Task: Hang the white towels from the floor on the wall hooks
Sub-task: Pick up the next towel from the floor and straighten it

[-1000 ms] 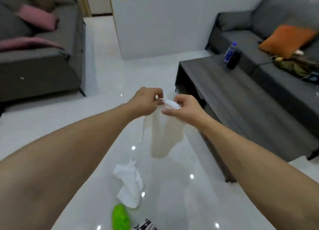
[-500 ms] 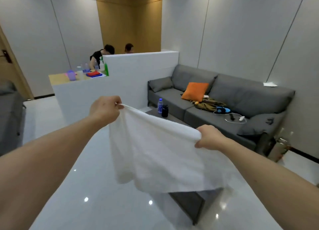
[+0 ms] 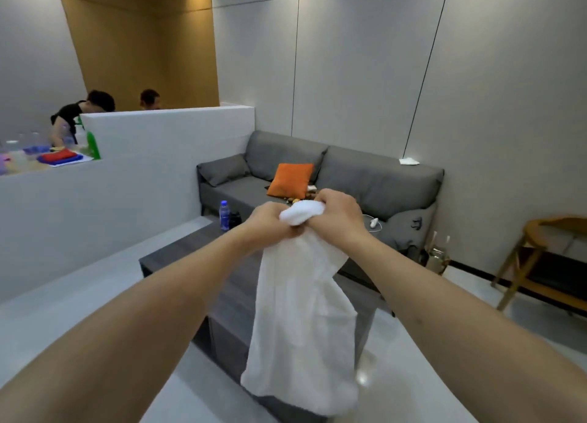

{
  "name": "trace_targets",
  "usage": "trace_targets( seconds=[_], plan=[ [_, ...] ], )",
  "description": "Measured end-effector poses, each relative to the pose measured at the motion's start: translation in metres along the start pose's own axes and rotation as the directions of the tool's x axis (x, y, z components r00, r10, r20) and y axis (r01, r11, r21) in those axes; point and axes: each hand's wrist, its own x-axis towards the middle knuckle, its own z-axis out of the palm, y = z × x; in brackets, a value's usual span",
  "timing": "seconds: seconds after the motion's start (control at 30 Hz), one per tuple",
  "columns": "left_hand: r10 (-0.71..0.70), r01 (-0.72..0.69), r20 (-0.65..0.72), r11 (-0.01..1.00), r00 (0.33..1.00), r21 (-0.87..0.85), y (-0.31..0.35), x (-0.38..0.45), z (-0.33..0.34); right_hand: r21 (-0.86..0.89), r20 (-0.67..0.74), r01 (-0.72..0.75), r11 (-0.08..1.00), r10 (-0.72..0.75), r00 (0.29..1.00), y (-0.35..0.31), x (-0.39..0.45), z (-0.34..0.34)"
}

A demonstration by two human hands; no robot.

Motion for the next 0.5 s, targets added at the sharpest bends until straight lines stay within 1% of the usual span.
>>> trace_targets(
  seconds=[0.03, 0.07, 0.1, 0.13, 0.17, 0.2, 0.27, 0.33, 0.37, 0.4, 0.5],
  plan=[
    [0.004, -0.005, -0.024, 0.998, 1.0, -0.066, -0.006, 0.013, -0.007, 0.031, 0.013, -0.073, 0.997, 0.072, 0.997, 0.011, 0.01, 0.0],
    [0.007, -0.01, -0.029, 0.991, 1.0, -0.134, -0.011, 0.025, -0.016, 0.081, 0.067, -0.151, 0.985, 0.145, 0.987, 0.023, 0.021, 0.001],
    [0.006, -0.012, -0.026, 0.98, 1.0, -0.2, -0.017, 0.038, -0.025, 0.146, 0.158, -0.223, 0.964, 0.2, 0.967, 0.034, 0.032, 0.004],
    [0.0, -0.005, -0.018, 0.965, 1.0, -0.261, -0.021, 0.05, -0.034, 0.22, 0.255, -0.286, 0.933, 0.228, 0.94, 0.043, 0.043, 0.008],
    [-0.009, 0.009, 0.0, 0.949, 1.0, -0.314, -0.025, 0.063, -0.04, 0.301, 0.325, -0.335, 0.893, 0.234, 0.916, 0.048, 0.056, 0.014],
    [-0.019, 0.028, 0.028, 0.936, 0.999, -0.35, -0.028, 0.076, -0.044, 0.401, 0.354, -0.364, 0.841, 0.224, 0.908, 0.05, 0.07, 0.019],
    [-0.044, 0.07, 0.081, 0.931, 0.996, -0.359, -0.032, 0.1, -0.048, 0.589, 0.333, -0.364, 0.722, 0.194, 0.923, 0.044, 0.1, 0.031],
    [-0.058, 0.098, 0.123, 0.933, 0.991, -0.345, -0.033, 0.121, -0.05, 0.68, 0.297, -0.336, 0.651, 0.173, 0.939, 0.032, 0.13, 0.039],
    [-0.05, 0.096, 0.138, 0.931, 0.989, -0.351, -0.032, 0.131, -0.051, 0.689, 0.286, -0.315, 0.653, 0.155, 0.946, 0.026, 0.144, 0.043],
    [-0.04, 0.093, 0.147, 0.924, 0.988, -0.371, -0.032, 0.141, -0.053, 0.675, 0.28, -0.287, 0.68, 0.124, 0.952, 0.022, 0.157, 0.046],
    [-0.024, 0.09, 0.154, 0.896, 0.988, -0.434, -0.033, 0.166, -0.061, 0.569, 0.306, -0.204, 0.797, 0.025, 0.952, 0.018, 0.192, 0.052]
  ],
)
